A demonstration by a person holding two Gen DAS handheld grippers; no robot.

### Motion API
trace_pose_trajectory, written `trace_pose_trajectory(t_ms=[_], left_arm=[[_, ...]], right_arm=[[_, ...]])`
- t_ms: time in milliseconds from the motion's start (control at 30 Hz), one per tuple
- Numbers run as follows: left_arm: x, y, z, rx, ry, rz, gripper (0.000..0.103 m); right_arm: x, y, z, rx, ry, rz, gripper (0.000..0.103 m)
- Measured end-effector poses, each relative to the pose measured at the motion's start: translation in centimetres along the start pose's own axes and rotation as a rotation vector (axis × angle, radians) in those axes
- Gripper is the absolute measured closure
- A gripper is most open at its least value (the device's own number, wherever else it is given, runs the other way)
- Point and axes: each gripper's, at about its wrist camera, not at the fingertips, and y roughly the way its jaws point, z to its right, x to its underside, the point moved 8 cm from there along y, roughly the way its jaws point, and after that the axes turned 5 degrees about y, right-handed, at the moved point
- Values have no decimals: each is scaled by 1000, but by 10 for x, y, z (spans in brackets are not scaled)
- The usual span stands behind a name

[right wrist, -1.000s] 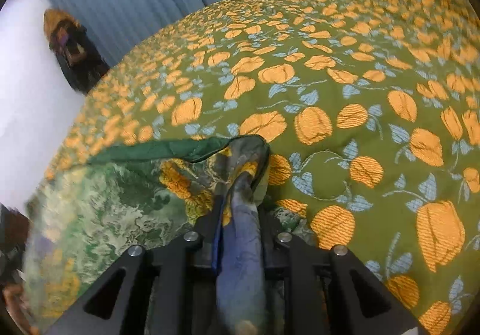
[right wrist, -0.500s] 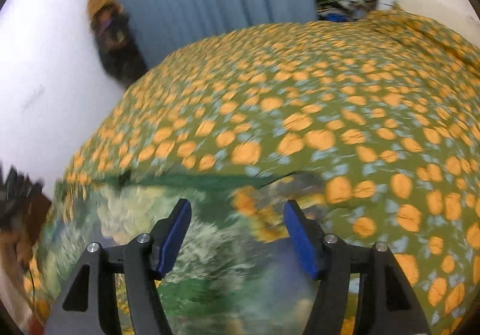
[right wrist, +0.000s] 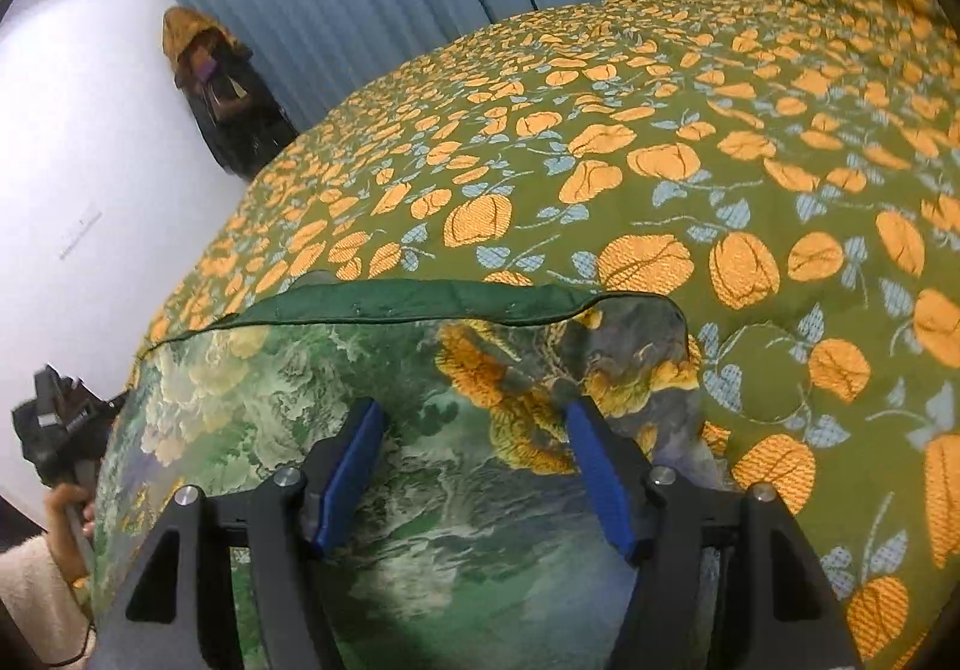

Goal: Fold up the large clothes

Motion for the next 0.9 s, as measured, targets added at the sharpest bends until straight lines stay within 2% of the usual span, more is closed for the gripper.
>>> trace_pose_trajectory(t_ms=[100,167,267,367,400,467,500,567,667,733,833,900], left_arm=[[-3,2,7,-28,15,-51,14],[-9,-12,18,-39,41,-77,14],[-21,-52,47,-18,159,-41,15],[-28,-103,94,36,295,2,10],[-26,-116,111,67,326,2,6],[-16,-131,144,129,371,-17,3],[-12,-130,154,137,382,-39,3],[-3,-127,174,107,407,-100,4],[-2,-138,175,32,386,-92,4],[-7,-144,158,9,340,-84,4],[-18,-162,120,-73,281,-47,4],[-32,-185,100,-161,290,31,4]], right_arm=[[-1,1,2,2,5,-3,38],[-2,1,2,0,11,-10,38],[-5,-6,1,-7,25,-21,38],[-10,-19,-3,-2,24,-36,38],[-15,-26,-6,-4,14,-32,38],[-21,-51,-22,-27,-26,-3,38],[-21,-62,-30,-39,-42,6,37],[-16,-89,-49,-67,-87,12,37],[6,-131,-74,-111,-164,14,37],[23,-156,-83,-136,-191,22,37],[47,-185,-87,-150,-192,43,37],[61,-196,-84,-129,-182,50,33]])
